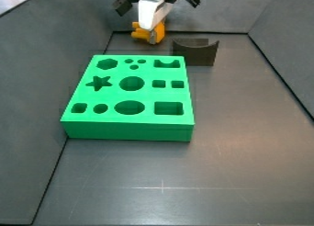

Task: Pick up the 3 prong object. Move up. Rotate the 3 prong object. Place the 3 prong object on the fixture. Regrasp the 3 prong object. Move to above the board. Insert the 3 prong object.
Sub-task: Pick up the 3 prong object, then move up, then rotate the 3 prong object.

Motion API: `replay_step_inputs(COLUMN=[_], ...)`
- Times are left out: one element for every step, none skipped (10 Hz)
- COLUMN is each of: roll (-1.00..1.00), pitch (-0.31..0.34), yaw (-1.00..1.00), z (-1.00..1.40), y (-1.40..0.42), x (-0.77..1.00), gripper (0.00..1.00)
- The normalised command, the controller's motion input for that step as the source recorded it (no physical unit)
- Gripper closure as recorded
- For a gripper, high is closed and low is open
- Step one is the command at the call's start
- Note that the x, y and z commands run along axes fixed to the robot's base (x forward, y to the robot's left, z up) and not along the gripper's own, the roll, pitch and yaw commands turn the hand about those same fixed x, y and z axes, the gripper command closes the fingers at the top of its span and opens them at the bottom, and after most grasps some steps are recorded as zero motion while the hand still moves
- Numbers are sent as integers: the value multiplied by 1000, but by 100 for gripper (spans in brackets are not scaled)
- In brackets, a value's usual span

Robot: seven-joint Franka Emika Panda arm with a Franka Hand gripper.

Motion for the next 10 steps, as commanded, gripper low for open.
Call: replay_step_inputs(roll=[0,0,0,8,17,38,47,0,32,56], pitch=[0,0,0,5,43,68,76,0,-37,-47], yaw=[0,0,0,-22,-30,-32,-28,0,24,29], z=[0,0,833,794,665,467,364,740,662,669], y=[0,0,0,1,3,3,3,-1000,-1000,-967], x=[0,0,0,38,7,1,-1,-695,-694,-684], gripper=[100,100,100,100,100,100,100,100,100,100])
